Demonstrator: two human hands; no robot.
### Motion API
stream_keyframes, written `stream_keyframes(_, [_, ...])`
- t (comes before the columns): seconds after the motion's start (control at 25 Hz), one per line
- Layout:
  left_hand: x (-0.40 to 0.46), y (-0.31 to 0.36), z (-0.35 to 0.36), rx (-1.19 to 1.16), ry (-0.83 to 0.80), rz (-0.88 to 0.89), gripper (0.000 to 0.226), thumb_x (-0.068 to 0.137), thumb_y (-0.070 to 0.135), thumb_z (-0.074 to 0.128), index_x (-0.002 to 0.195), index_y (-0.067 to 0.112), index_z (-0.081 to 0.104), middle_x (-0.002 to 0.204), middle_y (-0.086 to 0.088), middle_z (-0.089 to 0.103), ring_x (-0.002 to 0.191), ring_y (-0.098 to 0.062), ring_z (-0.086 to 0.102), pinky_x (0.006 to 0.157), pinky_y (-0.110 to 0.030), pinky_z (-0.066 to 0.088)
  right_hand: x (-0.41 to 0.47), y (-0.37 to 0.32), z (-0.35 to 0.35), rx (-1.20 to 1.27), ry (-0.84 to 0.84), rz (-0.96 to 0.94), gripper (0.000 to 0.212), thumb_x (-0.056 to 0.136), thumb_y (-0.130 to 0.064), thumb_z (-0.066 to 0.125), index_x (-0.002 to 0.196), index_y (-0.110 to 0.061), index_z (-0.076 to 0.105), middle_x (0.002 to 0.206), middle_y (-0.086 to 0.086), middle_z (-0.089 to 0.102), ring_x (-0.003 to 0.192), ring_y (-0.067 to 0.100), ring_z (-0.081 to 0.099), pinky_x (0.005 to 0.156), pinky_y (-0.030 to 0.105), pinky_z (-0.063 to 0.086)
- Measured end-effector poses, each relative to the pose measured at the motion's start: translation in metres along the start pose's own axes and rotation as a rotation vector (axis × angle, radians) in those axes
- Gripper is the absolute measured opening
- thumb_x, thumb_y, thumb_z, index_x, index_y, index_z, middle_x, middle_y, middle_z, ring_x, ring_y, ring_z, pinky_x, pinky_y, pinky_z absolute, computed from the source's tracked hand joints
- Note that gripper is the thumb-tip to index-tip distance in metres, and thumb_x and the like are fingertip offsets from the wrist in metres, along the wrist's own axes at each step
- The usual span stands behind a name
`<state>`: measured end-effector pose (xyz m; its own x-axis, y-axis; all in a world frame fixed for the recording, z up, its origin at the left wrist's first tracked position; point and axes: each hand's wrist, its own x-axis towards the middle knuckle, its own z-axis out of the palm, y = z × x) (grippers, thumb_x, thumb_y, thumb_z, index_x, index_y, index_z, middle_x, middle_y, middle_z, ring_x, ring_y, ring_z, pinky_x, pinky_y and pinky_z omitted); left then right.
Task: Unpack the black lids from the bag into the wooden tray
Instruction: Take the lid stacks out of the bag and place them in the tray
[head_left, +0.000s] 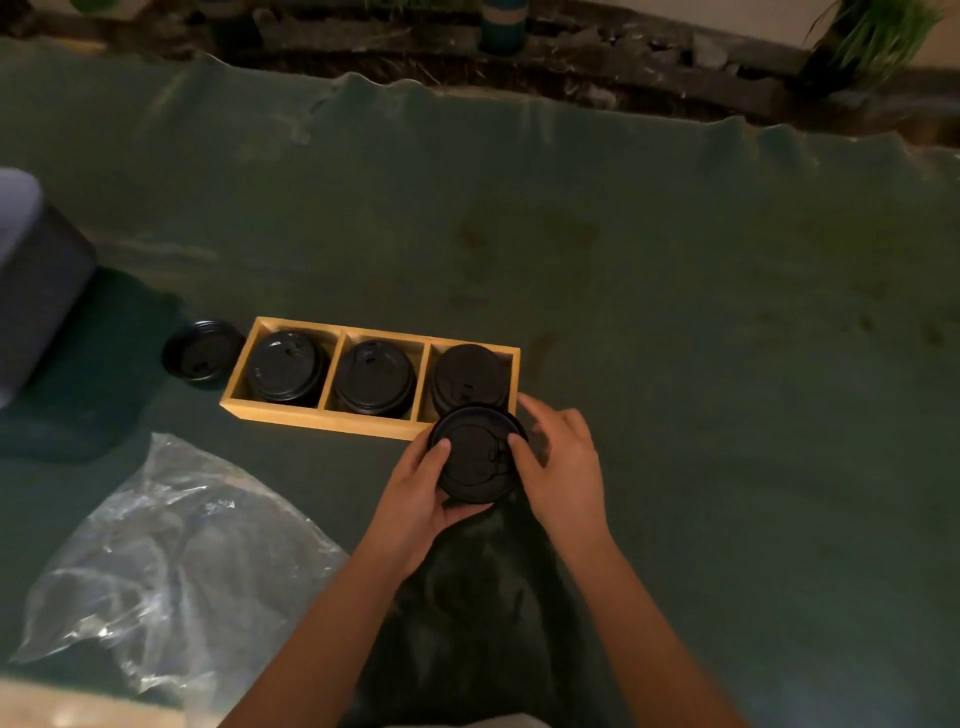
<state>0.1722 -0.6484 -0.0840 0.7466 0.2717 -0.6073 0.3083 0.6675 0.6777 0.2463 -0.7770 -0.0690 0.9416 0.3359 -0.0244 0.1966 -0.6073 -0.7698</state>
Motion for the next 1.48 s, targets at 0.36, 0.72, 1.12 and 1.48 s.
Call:
stream_keyframes(0.36, [-0.027,0.105,-0.096,-0.094,0.217,0.212,0.027,0.093,0.022,0.048,0.119,0.022,0.054,0.111,-0.006,0.067,0.097,-0.025,0.068,0.063,-0.04,0.06,0.054,-0.12,0.079,0.088,-0.363,-0.176,0.026,0.089,-0.034,0.054,0.104,-0.017,0.066,0.1,0.001,0.066,0.088,0.009,0.056,0.079,0.023,0.042])
stream_keyframes(0.72, [-0.019,0.152,-0.235,-0.255,0.433,0.173,0.018,0.093,0.02,0.048,0.108,0.026,0.058,0.111,-0.008,0.065,0.096,-0.026,0.066,0.06,-0.04,0.059,0.168,-0.224,0.233,-0.134,-0.578,-0.181,0.043,0.079,-0.024,0.069,0.12,-0.013,0.06,0.121,0.008,0.064,0.105,0.021,0.062,0.086,0.022,0.04])
stream_keyframes(1.12, [0.017,0.17,-0.297,-0.364,0.436,0.05,0.015,0.093,0.024,0.048,0.101,0.03,0.059,0.11,-0.005,0.062,0.097,-0.025,0.065,0.055,-0.039,0.058,0.183,-0.211,0.315,-0.52,-0.561,-0.201,0.025,0.084,-0.003,0.057,0.106,-0.006,0.068,0.112,0.016,0.067,0.103,0.031,0.062,0.09,0.039,0.051])
stream_keyframes(1.48, [0.012,0.196,-0.26,-0.277,0.179,0.02,0.032,0.087,0.054,0.045,0.096,0.034,0.067,0.108,0.001,0.067,0.104,-0.022,0.062,0.061,-0.038,0.059,0.099,-0.251,0.204,-0.093,-0.225,-0.06,0.017,0.077,-0.008,0.064,0.081,-0.022,0.072,0.073,-0.007,0.067,0.063,0.007,0.063,0.067,0.024,0.051])
